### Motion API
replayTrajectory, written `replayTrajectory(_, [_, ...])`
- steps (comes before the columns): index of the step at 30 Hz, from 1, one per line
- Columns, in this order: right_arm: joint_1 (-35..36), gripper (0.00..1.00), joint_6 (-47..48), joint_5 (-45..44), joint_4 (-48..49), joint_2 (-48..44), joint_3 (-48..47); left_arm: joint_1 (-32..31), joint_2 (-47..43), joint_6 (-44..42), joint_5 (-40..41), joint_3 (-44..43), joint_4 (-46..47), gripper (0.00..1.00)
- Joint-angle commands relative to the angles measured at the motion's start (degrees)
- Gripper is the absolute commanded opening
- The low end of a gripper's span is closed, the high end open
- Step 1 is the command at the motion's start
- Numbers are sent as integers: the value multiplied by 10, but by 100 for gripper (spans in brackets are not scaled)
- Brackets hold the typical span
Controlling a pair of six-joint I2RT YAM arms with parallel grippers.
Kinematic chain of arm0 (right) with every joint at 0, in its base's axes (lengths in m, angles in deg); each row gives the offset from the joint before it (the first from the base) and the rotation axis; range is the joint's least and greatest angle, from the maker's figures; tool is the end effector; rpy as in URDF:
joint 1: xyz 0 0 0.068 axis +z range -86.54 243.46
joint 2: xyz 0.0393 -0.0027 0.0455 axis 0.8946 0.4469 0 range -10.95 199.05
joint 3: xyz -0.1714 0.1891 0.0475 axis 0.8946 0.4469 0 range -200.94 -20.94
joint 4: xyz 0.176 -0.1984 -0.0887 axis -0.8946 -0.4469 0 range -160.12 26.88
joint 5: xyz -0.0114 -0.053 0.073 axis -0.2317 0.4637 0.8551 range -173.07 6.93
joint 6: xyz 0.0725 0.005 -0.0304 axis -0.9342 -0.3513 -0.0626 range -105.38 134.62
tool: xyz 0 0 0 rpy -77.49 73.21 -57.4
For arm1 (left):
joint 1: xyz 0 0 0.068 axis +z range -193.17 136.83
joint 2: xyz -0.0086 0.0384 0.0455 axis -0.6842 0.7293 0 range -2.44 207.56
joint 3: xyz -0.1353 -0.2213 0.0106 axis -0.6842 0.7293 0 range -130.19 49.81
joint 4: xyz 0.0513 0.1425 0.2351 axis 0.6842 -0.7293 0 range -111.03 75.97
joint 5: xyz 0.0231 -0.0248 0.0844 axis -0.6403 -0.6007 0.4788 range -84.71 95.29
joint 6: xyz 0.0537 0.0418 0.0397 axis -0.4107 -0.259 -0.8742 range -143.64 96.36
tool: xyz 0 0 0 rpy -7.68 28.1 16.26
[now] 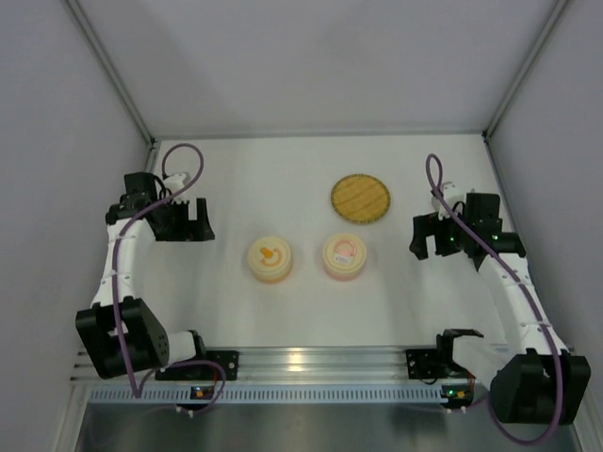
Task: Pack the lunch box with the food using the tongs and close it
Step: Reset both arms
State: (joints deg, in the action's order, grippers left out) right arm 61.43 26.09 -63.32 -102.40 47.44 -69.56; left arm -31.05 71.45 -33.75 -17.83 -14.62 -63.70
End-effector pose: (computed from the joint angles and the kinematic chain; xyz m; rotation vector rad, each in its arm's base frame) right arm 0.2503 0.0141 0.2370 -0.3496 2.3574 0.3068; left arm 0.2901 0.0351 0.2528 0.0978 2.5177 -0.3709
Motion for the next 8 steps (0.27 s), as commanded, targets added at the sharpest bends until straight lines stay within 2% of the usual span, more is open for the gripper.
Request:
replayTrajectory(1, [-14,99,14,-30,62,-21,11,5,4,-37,-17,15,23,98])
replayTrajectory(8, [-18,99,12,-23,65,-22,10,5,-11,-50,-14,33,30,98])
